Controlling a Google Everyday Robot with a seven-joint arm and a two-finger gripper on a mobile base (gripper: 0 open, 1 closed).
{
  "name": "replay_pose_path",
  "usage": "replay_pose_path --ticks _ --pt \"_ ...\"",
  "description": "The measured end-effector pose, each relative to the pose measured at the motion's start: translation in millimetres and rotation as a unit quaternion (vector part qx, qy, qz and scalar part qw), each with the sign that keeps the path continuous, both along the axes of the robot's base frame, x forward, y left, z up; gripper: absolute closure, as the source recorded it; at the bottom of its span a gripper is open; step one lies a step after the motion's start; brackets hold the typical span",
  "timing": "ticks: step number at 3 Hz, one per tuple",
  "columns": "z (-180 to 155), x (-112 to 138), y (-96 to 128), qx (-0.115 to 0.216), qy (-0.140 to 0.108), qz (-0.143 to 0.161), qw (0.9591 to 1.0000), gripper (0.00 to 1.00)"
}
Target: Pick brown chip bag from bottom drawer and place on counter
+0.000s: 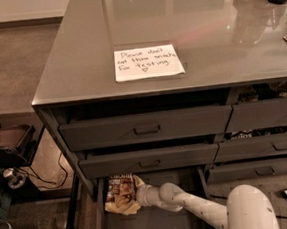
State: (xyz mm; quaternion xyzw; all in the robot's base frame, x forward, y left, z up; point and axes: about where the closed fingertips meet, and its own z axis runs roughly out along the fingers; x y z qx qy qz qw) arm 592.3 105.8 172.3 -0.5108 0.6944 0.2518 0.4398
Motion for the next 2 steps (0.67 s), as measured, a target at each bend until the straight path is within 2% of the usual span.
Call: replay_pose_path --ticks 2 --pt "-37 27 19 -0.013 0.018 -0.009 0.9997 0.0"
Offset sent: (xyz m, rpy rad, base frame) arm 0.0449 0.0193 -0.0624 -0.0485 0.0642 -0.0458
